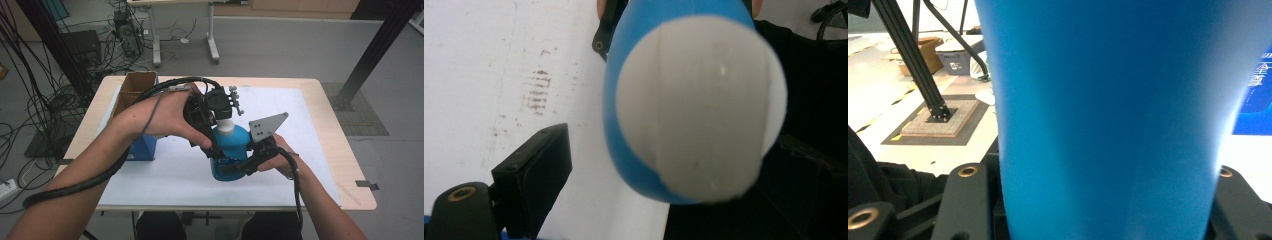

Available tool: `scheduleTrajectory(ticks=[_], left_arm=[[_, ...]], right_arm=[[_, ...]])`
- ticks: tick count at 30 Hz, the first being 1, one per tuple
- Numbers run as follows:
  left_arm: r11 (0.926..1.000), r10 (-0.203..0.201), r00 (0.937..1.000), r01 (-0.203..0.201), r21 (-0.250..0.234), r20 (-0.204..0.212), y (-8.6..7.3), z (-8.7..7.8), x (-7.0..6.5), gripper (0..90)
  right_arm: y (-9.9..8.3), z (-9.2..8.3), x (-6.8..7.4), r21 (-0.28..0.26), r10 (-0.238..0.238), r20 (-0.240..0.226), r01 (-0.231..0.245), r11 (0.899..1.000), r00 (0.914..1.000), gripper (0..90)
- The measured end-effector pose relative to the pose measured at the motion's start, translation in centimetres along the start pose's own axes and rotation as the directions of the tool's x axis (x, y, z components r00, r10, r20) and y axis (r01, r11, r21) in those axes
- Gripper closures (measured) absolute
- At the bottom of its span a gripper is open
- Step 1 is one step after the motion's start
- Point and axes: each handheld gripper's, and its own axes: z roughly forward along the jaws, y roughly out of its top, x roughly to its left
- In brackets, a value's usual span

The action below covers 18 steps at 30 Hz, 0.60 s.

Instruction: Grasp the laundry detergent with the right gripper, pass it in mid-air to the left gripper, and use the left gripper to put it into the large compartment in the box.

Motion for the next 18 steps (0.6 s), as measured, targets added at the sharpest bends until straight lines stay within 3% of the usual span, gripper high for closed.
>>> scheduleTrajectory(ticks=[18], left_arm=[[0.9997, 0.021, 0.9996, -0.021, 0.013, 0.017, 1.2, 1.2, -0.3, 11.8]], right_arm=[[0.1, 0.9, -0.2, 0.020, -0.002, -0.019, 0.003, 1.000, 0.9998, 43.6]])
